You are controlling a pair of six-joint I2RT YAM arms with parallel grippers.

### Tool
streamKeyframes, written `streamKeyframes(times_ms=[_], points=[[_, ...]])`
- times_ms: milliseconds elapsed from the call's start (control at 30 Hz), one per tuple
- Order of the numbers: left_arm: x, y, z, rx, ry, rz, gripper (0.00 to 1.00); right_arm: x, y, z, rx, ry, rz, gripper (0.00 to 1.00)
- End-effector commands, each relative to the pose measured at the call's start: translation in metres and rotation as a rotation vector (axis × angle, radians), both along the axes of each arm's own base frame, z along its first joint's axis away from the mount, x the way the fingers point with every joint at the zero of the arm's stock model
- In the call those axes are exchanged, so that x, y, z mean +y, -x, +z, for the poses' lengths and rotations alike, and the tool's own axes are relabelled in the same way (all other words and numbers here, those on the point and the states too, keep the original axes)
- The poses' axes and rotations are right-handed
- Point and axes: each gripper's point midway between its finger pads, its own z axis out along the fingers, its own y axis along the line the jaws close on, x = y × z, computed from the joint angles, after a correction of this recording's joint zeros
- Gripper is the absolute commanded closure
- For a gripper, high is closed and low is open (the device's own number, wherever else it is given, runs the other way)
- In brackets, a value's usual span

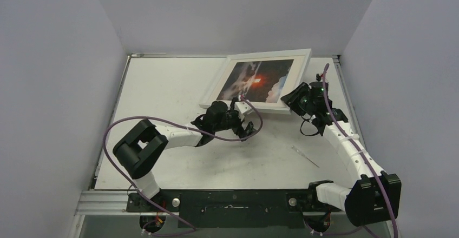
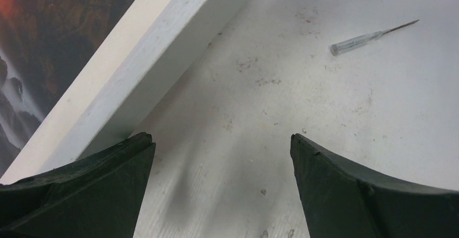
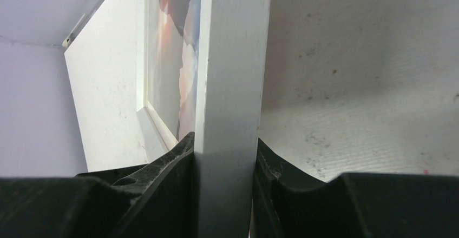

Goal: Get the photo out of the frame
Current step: Turn over the photo frame at the center of the board.

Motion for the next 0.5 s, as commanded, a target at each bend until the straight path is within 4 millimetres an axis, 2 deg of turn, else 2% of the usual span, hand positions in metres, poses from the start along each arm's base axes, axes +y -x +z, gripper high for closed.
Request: streamKeyframes(times_ms=[0, 133, 267, 467], points=[[-0.027, -0.015, 0.019, -0.149, -0.007, -0.064, 0.04, -0.02, 0.0, 0.039, -0.112, 0.118, 0.043, 0.95], [-0.038, -0.023, 0.007, -0.17, -0.013, -0.07, 0.04, -0.042, 0.0, 0.051, -0.117, 0.166, -0.009, 0.95], [-0.051, -0.031, -0.005, -0.155, -0.052, -0.087, 0.04, -0.051, 0.0, 0.068, -0.149, 0.195, -0.029, 0.95], [-0.057, -0.037, -0.025, -0.126, -0.085, -0.083, 0.04, -0.058, 0.0, 0.075, -0.148, 0.223, -0.053, 0.95]])
